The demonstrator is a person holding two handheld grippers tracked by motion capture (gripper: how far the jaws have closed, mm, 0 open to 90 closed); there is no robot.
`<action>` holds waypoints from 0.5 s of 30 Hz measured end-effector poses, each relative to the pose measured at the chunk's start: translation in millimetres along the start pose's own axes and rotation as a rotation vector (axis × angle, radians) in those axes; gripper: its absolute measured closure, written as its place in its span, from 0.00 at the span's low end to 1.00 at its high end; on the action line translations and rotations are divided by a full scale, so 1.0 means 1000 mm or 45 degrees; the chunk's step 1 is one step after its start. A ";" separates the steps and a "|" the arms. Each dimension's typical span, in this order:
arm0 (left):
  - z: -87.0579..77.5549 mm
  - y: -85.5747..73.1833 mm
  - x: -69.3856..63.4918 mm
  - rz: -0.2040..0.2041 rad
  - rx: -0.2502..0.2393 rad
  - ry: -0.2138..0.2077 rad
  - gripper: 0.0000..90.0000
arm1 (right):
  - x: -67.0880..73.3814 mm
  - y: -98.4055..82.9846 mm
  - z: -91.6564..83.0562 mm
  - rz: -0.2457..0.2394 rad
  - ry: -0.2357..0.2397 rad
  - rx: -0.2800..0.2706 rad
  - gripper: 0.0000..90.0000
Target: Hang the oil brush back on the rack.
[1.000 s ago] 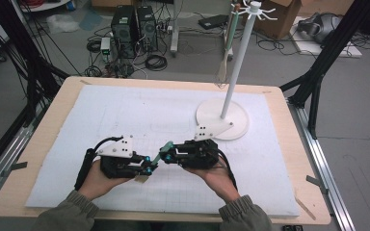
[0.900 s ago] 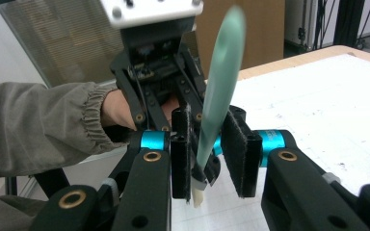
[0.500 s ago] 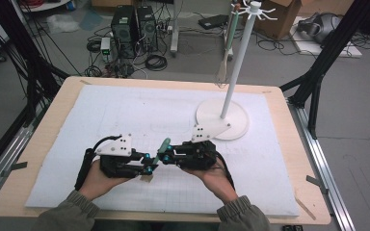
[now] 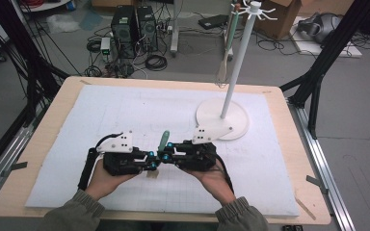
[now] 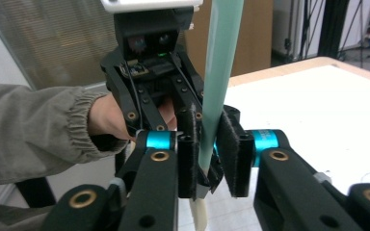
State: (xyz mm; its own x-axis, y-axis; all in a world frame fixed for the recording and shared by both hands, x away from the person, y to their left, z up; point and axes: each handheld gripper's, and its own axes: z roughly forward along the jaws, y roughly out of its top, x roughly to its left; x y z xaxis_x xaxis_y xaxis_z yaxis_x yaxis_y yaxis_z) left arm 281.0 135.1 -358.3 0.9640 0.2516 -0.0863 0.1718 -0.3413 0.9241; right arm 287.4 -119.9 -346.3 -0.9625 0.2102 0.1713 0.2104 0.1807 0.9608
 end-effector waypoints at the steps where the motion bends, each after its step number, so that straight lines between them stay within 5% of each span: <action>1: 0.000 0.000 0.000 0.005 -0.001 0.003 0.94 | 0.000 -0.001 0.000 -0.002 -0.008 -0.010 0.91; 5: 0.001 0.000 -0.001 0.023 0.014 0.015 0.92 | -0.001 -0.002 0.000 0.011 0.005 -0.013 0.93; 15: -0.006 -0.005 0.000 0.017 0.046 0.100 0.72 | -0.005 -0.002 -0.004 0.029 0.001 0.001 0.94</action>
State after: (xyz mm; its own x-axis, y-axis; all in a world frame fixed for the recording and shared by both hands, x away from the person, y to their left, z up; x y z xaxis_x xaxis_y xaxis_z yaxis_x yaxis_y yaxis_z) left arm 279.0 142.9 -360.8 0.9475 0.3167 -0.0431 0.1676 -0.3776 0.9107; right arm 291.2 -125.1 -348.1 -0.9577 0.2132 0.1931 0.2322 0.1767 0.9565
